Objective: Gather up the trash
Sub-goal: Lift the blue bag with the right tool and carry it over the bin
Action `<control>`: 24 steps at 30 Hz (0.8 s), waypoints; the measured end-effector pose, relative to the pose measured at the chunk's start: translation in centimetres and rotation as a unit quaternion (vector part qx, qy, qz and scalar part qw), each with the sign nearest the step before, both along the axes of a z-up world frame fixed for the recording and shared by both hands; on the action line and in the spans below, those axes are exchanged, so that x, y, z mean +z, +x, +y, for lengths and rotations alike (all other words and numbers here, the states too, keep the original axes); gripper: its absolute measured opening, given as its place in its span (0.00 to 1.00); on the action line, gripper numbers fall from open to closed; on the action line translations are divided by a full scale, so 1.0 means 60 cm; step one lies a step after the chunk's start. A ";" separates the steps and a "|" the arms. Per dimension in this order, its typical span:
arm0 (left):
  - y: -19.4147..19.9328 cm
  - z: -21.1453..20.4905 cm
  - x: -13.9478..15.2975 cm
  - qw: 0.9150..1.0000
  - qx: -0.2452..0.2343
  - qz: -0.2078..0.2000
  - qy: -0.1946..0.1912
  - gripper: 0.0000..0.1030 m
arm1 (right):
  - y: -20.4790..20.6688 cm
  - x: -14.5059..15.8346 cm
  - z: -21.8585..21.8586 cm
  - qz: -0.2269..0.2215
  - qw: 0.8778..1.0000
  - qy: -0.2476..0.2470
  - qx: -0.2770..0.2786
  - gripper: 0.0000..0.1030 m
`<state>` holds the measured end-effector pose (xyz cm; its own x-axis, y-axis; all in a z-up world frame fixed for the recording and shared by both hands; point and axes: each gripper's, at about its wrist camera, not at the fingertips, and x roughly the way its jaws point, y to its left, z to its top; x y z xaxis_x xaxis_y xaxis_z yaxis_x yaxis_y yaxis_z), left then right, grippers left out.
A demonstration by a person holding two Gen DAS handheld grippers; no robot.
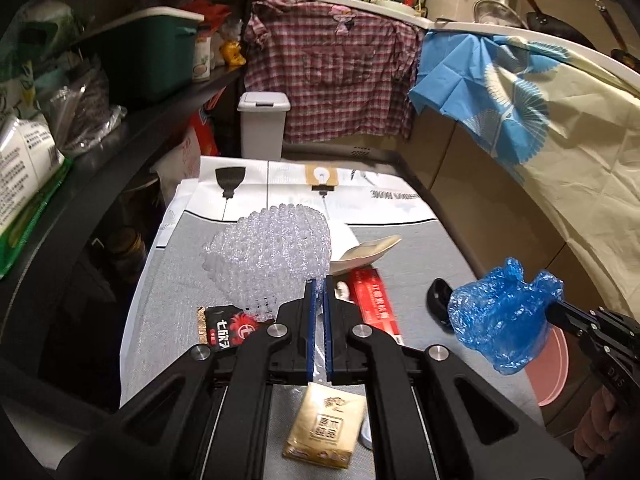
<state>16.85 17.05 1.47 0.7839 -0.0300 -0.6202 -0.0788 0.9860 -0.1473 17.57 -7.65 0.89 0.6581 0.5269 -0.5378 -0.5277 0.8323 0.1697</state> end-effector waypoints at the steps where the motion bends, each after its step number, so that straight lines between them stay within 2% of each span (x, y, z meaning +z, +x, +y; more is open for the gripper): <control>1: -0.006 -0.006 0.004 1.000 -0.003 -0.003 0.001 0.03 | -0.003 0.004 -0.002 -0.002 1.000 0.003 -0.002 0.01; 14: -0.068 -0.100 0.078 0.999 -0.040 -0.031 0.012 0.03 | -0.043 0.069 -0.063 -0.025 0.999 0.035 -0.025 0.01; 24: -0.090 -0.167 0.084 0.997 -0.068 -0.048 0.009 0.03 | -0.075 0.133 -0.143 -0.057 0.996 0.037 -0.064 0.01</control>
<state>11.46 7.01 6.50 0.8291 -0.1286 -0.5441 0.0684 0.9892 -0.1296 13.08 -16.21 8.85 0.7770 0.4696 -0.4193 -0.4366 0.8818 0.1785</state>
